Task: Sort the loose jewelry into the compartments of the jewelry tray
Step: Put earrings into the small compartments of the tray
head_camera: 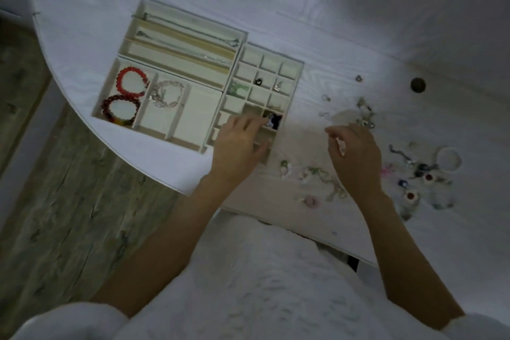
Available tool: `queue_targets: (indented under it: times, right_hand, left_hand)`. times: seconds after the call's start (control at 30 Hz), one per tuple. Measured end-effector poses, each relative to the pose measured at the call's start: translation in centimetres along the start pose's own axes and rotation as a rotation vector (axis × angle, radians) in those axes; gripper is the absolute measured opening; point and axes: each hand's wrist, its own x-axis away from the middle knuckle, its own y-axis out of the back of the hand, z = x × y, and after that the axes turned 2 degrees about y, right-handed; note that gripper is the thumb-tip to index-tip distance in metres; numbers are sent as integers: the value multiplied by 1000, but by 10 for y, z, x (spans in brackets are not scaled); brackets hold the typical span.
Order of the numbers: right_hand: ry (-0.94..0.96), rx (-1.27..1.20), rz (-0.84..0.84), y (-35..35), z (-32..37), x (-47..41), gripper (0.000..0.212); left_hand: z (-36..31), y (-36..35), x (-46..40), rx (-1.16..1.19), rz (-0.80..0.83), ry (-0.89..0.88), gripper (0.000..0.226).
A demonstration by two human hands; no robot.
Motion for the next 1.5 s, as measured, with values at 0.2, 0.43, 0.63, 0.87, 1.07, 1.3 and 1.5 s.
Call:
queue_targets:
  times: [0.2,0.43,0.63,0.87,1.07,1.3,1.5]
  right_hand:
    - [-41,-96,141,1,-67,-14,22]
    - [73,-94,187,-31,-76,-76,24]
    - [213,-138,212,-44,-81,-101,16]
    - [265,-55,198,-44,-77,-101,4]
    - [152,-245,256,-39,-67,-98,2]
    - [137,-396,236,-43,-34,-132,7]
    - [221,-216,180,-68,-15,-165,16]
  left_hand:
    - [-34,-34,9,-92,-69,144,35]
    - [-48,-32,13,-160,-179,195,13]
    - [-55,-37,12,-86,-225,316,18]
    - [-48,-44,11,-84,-250,346,13]
    - [-42,-43,6,-24,-177,339,9]
    - [-19,-34,-10,26,-381,404,58]
    - [-30,-38,-31,-14,-191,485,112]
